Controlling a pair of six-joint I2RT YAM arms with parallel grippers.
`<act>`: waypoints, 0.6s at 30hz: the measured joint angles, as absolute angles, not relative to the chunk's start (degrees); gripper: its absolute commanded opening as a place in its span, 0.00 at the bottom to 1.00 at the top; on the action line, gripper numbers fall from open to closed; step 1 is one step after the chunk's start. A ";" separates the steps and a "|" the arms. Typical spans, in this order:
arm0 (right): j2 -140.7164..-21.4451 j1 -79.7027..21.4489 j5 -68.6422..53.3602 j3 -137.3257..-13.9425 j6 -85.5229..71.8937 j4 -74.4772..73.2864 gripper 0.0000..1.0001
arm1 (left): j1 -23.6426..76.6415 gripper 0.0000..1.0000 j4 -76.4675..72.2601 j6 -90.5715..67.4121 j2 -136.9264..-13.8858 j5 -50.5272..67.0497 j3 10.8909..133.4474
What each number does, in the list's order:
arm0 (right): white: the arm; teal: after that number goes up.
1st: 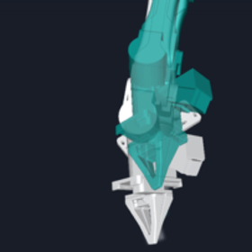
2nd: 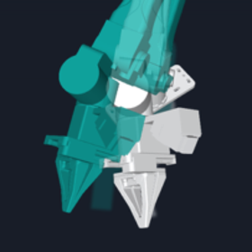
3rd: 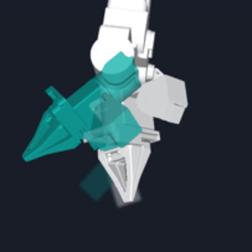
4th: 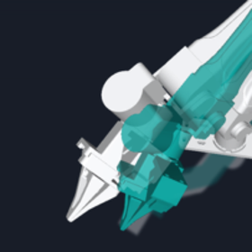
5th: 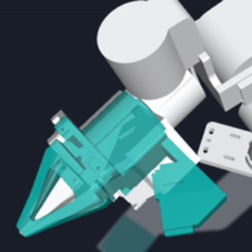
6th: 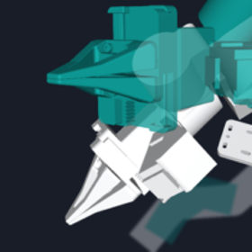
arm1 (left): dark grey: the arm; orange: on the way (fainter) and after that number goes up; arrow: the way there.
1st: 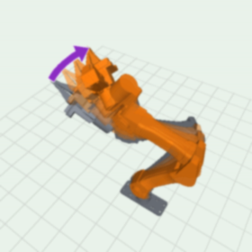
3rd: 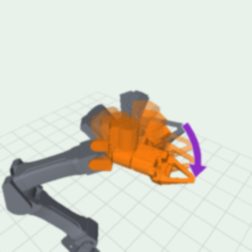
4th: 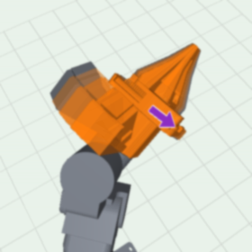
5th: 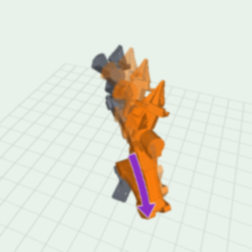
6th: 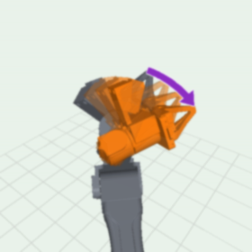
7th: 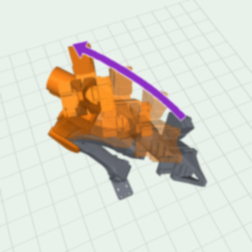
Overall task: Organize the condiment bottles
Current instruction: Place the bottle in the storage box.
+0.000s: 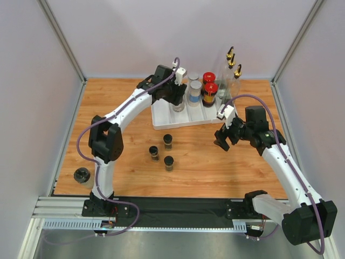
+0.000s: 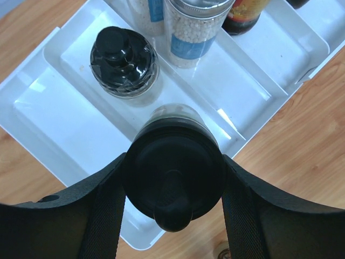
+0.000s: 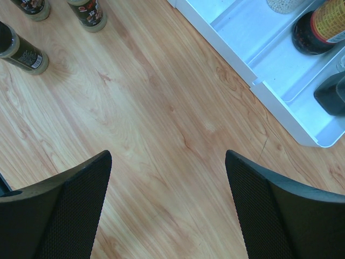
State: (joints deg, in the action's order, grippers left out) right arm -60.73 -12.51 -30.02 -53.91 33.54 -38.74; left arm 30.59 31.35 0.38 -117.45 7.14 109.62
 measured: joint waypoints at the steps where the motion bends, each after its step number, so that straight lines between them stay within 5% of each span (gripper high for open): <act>1: -60.75 -12.51 -30.02 -53.91 33.54 -38.76 0.88 | 30.61 0.11 31.42 0.38 -117.95 7.25 109.62; 18: -60.75 -12.51 -29.21 -53.91 33.89 -38.76 0.88 | 30.37 0.11 28.64 -2.39 -126.98 5.02 113.51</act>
State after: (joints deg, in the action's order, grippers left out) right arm -60.75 -12.51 -29.21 -53.91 33.89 -38.76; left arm 30.37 28.64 -2.39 -126.98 5.02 113.51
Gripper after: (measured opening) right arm 0.877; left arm 0.692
